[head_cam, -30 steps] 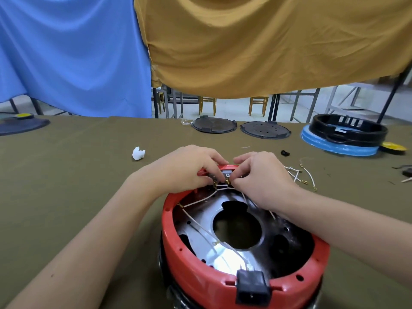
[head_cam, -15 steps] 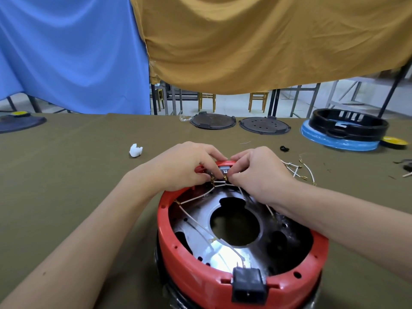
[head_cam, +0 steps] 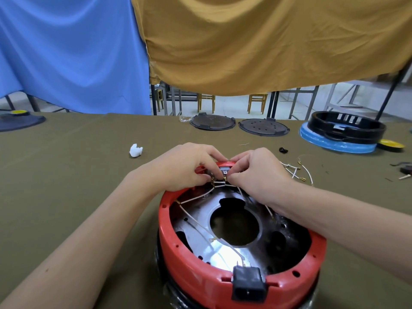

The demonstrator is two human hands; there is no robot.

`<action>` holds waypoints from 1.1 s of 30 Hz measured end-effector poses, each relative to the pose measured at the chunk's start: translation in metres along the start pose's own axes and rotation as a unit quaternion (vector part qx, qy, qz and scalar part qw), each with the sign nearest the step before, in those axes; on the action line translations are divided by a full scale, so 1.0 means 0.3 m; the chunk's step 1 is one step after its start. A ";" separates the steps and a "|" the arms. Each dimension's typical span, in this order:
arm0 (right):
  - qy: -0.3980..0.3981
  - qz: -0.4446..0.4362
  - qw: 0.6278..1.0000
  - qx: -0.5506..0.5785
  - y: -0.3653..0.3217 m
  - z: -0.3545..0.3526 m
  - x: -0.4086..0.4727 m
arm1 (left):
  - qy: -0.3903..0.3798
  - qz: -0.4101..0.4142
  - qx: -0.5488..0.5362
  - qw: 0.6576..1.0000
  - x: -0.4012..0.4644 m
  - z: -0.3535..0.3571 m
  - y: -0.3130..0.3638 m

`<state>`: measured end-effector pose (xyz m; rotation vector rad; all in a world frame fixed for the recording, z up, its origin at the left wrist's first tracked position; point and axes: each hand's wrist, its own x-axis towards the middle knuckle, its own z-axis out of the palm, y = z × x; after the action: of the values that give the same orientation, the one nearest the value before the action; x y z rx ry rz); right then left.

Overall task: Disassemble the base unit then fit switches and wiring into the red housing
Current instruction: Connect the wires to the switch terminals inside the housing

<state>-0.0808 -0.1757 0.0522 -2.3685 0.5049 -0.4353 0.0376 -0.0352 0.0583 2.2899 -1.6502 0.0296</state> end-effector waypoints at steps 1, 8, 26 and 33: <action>0.003 -0.003 1.000 -0.016 -0.003 0.001 -0.002 | 0.004 -0.005 -0.005 1.000 -0.001 0.000 0.002; 0.024 -0.073 0.988 -0.130 -0.008 -0.005 -0.018 | 0.042 -0.048 -0.117 0.991 -0.016 -0.008 -0.003; 0.061 -0.144 0.963 -0.220 -0.063 0.077 -0.031 | 0.020 -0.078 -0.180 0.980 -0.025 -0.018 -0.027; 0.075 -0.108 0.972 -0.193 -0.091 0.105 -0.047 | -0.003 -0.082 -0.224 0.971 -0.036 -0.036 -0.032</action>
<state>-0.0730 -0.1329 0.0455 -2.7957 0.4318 -0.6704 0.0448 -0.0195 0.0642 2.0634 -1.2993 -0.3523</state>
